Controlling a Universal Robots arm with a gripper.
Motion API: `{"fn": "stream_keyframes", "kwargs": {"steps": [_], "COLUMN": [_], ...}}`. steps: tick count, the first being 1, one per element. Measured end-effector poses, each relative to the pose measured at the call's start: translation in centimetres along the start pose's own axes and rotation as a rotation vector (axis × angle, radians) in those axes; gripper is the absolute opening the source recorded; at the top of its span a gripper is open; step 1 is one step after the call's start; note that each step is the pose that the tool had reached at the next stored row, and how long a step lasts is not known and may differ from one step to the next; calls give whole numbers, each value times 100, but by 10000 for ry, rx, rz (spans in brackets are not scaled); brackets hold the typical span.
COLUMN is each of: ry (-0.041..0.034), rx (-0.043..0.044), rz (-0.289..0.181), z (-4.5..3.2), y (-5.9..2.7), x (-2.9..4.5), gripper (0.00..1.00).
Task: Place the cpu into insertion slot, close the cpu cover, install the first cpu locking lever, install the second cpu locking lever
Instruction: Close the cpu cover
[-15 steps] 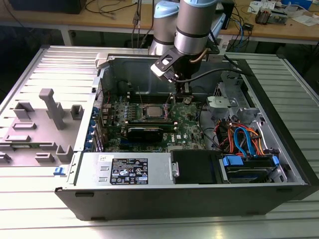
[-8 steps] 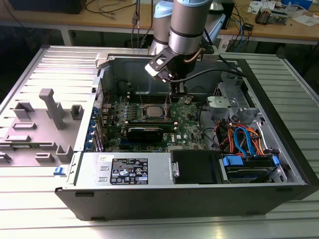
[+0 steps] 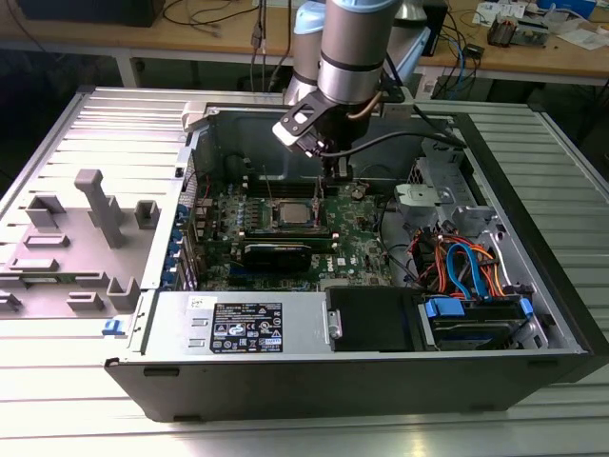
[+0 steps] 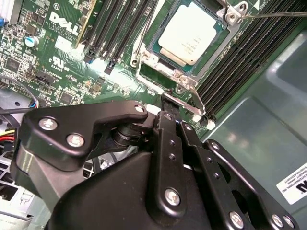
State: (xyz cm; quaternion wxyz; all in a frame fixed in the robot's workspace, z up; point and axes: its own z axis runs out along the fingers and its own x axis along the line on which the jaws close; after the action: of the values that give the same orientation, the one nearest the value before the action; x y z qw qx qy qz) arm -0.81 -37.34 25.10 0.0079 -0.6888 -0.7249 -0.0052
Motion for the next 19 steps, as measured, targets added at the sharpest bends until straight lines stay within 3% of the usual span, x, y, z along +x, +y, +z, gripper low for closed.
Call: {"fn": "stream_keyframes", "kwargs": {"steps": [9, 19], "ry": [0, 0], "rx": [0, 1], "rz": [-1, 0], "z": [0, 32], "y": [-72, -232], "x": [4, 13], "gripper": [11, 11]}}
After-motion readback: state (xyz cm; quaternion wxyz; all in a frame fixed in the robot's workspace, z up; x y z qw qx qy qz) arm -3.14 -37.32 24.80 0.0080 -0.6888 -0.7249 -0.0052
